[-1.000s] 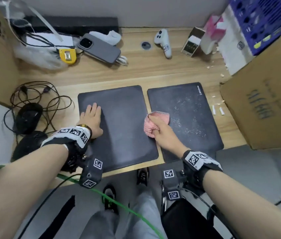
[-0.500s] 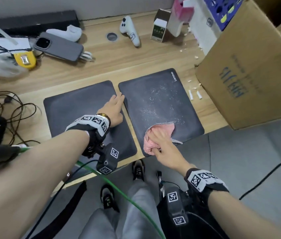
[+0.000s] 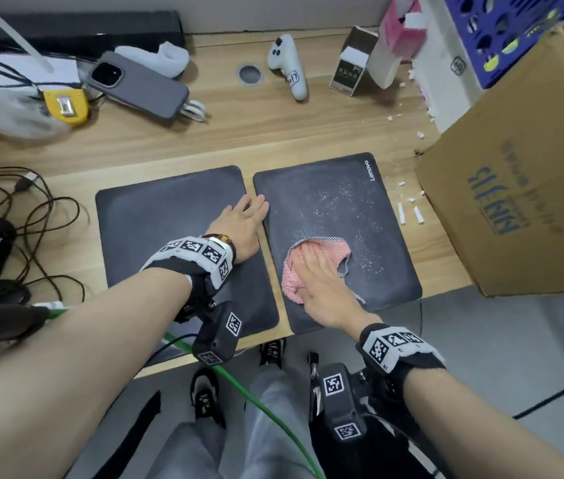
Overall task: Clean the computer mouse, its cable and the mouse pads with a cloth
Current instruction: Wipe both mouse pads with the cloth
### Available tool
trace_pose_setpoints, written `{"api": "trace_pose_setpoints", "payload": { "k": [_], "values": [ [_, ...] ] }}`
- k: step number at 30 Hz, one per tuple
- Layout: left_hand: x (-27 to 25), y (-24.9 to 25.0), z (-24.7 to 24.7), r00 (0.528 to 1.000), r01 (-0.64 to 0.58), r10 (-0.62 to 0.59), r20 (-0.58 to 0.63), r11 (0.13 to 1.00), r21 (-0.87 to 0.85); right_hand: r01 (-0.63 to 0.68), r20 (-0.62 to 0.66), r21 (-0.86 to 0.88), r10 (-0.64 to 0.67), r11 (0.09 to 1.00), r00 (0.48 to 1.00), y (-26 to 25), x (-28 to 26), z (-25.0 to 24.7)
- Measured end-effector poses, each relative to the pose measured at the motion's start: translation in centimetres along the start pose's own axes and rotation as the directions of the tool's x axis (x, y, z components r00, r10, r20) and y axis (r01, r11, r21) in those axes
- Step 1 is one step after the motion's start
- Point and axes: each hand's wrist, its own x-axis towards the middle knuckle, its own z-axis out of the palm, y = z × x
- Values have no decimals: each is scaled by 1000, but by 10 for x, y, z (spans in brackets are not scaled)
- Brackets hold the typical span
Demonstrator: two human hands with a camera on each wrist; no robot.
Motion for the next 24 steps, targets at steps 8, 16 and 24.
{"api": "trace_pose_setpoints", "payload": {
  "k": [8,16,24],
  "values": [
    [-10,3,-3,997,71,-66,26,952,-299,28,1,-82,-28,996,1000,-1,64,-33],
    [-3,-1,6,998,57,-57,6,969,-242,20,-14,-53,-20,998,1000,-8,84,-51],
    [-4,11,14,986,148,-160,-35,962,-227,3,5,47,-3,999,1000,14,17,-17]
  ]
}}
